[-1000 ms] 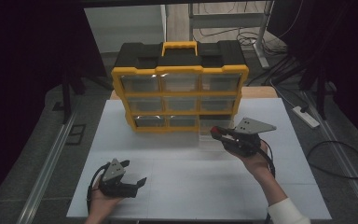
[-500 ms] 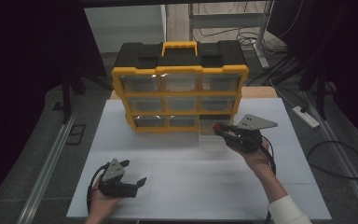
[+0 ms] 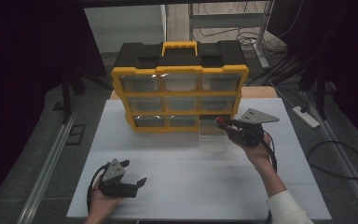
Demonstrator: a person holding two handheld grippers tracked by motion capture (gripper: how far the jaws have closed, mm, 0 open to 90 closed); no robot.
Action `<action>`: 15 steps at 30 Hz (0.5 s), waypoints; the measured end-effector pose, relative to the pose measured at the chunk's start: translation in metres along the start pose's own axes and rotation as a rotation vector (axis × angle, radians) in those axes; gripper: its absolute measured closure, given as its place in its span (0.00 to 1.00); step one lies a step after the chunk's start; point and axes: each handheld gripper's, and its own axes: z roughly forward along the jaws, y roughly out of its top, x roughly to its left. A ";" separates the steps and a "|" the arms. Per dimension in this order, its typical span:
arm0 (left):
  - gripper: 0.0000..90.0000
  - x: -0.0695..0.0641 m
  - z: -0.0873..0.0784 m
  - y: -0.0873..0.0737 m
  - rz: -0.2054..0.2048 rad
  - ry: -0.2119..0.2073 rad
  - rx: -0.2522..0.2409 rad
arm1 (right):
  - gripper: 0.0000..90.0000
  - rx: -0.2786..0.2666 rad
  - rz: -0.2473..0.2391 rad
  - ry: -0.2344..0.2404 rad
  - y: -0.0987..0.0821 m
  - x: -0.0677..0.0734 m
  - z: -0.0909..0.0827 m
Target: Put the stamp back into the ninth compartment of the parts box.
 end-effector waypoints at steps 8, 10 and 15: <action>0.08 0.000 0.000 0.000 0.001 0.001 0.001 | 0.84 0.007 0.018 -0.031 -0.003 -0.013 0.011; 0.08 0.000 0.000 0.000 0.001 0.002 0.001 | 0.84 0.019 0.025 -0.033 -0.005 -0.016 0.015; 0.08 0.000 -0.001 0.000 0.000 0.003 0.000 | 0.84 0.055 0.033 -0.039 -0.010 -0.018 0.021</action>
